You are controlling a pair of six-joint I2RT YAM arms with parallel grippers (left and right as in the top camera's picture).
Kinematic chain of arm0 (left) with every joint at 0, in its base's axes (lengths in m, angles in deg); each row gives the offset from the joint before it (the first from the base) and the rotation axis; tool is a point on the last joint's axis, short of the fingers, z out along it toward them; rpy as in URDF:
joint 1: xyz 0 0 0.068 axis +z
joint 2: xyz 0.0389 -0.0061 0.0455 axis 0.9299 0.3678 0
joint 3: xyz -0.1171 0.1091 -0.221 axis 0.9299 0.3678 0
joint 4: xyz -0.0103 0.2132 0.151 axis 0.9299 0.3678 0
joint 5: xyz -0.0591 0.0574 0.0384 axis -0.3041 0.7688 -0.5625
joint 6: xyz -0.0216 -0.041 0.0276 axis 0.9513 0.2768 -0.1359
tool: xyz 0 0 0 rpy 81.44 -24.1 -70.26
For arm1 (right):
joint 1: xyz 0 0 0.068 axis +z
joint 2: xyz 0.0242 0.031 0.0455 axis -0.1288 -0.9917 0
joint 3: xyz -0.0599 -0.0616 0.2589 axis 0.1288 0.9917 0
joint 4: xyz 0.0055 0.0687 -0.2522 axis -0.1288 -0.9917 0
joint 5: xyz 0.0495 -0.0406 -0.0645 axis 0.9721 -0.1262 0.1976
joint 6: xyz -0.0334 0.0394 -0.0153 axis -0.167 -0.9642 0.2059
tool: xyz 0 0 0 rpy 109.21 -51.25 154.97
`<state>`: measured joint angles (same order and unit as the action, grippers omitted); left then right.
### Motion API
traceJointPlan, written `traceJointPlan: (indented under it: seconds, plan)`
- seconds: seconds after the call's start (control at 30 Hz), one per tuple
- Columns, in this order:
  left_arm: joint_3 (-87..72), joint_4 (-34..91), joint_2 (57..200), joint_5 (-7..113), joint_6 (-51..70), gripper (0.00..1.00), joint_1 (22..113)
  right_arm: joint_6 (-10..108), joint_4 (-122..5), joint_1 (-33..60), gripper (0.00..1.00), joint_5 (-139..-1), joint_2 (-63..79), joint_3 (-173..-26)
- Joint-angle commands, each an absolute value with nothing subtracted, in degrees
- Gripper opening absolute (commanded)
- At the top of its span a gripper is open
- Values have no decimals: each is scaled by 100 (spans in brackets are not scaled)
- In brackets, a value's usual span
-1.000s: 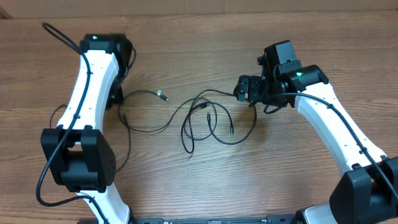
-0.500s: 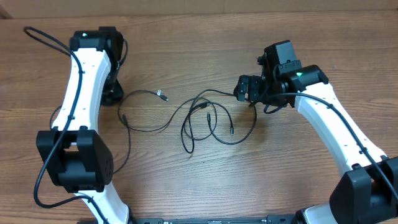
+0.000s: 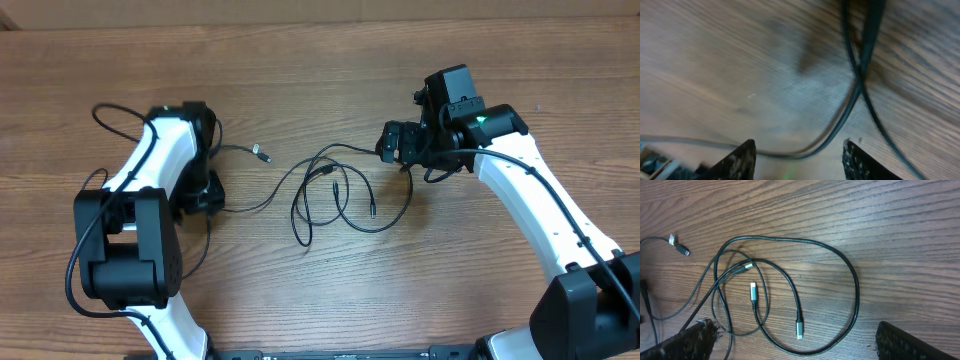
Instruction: Untangle cables
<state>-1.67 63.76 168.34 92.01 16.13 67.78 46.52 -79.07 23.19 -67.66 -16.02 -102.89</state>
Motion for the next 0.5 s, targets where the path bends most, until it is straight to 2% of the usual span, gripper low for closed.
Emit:
traceJointPlan:
  seconds: [0.0, 0.13, 0.27, 0.33, 0.47]
  plan:
    - [216, 5885, 16845, 8888, 1329, 57, 6786, 4650, -7887, 2308, 100, -6798, -1622, -10258]
    - [550, 5371, 16845, 8777, 1351, 53, 6786, 4650, -7887, 2308, 100, -6798, -1622, -10258]
    - [835, 5179, 16845, 8752, 1351, 35, 6786, 4650, -7887, 2308, 100, -6798, -1622, -10258]
    - [1029, 5010, 16845, 8750, 1351, 31, 6786, 4650, -7887, 2308, 100, -6798, -1622, -10258]
    - [1329, 4735, 16848, 8704, 1351, 32, 6786, 4650, -7887, 2308, 100, -6798, -1622, -10258]
